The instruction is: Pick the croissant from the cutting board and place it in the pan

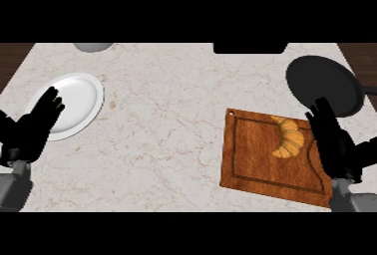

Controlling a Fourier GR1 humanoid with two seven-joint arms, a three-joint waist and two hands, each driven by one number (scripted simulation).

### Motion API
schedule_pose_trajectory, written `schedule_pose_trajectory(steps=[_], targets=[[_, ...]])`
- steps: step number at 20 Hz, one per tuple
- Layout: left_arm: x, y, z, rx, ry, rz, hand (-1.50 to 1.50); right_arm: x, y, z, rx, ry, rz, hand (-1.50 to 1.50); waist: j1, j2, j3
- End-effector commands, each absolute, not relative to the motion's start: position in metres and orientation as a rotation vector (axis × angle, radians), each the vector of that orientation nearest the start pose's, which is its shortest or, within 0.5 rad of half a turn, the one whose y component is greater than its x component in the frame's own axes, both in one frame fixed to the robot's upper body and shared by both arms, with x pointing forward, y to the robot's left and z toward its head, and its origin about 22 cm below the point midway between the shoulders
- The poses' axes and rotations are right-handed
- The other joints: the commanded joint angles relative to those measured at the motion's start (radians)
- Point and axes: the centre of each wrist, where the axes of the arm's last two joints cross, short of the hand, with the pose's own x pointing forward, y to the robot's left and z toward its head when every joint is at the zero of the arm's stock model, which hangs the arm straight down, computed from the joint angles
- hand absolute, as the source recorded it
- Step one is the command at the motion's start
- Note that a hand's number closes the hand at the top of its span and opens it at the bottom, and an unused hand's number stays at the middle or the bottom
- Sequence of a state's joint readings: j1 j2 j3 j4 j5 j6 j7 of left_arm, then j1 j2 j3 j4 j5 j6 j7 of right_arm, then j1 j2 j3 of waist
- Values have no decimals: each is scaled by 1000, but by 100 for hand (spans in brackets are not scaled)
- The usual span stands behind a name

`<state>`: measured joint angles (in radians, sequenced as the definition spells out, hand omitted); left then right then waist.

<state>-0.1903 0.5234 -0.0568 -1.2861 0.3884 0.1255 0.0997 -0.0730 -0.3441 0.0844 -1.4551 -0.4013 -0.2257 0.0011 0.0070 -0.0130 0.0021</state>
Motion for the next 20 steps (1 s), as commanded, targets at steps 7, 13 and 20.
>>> schedule_pose_trajectory(steps=[7, 13, 20], targets=[[307, 287, 48, 165, -1630, -61, 0, 287, -335, 41, 288, -1509, 555, 150, 23, 29, 3], [299, 289, 54, 208, -1613, -48, 0, 256, -419, 35, -203, -1896, 560, -150, -10, 14, 3], [290, 273, 40, 195, -1619, -66, 0, 276, -481, 147, -310, -1788, 864, -150, 10, 14, -2]])
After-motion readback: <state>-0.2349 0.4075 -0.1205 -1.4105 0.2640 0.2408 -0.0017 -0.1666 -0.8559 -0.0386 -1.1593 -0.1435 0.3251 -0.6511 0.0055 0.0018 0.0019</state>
